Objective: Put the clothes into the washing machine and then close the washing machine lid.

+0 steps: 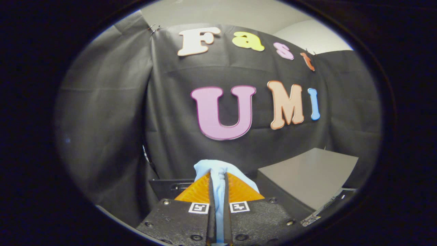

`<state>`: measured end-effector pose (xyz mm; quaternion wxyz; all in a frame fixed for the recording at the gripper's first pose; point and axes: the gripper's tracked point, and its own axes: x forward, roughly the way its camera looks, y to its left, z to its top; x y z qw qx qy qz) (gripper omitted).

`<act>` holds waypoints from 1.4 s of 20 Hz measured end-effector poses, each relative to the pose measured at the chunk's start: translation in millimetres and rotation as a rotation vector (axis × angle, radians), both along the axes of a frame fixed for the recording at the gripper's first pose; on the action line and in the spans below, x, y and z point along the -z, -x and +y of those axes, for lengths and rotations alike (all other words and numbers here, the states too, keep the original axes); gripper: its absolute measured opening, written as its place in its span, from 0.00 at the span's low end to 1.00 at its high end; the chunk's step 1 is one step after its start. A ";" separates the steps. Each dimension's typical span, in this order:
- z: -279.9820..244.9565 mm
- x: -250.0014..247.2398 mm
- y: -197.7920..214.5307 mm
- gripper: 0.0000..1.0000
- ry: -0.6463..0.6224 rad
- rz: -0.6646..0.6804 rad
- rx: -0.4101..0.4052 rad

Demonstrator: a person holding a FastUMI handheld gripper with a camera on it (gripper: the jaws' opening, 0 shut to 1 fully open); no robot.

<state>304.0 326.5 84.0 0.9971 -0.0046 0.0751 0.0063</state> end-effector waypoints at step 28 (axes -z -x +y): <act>40.3 358.2 24.8 0.15 0.143 0.678 -0.010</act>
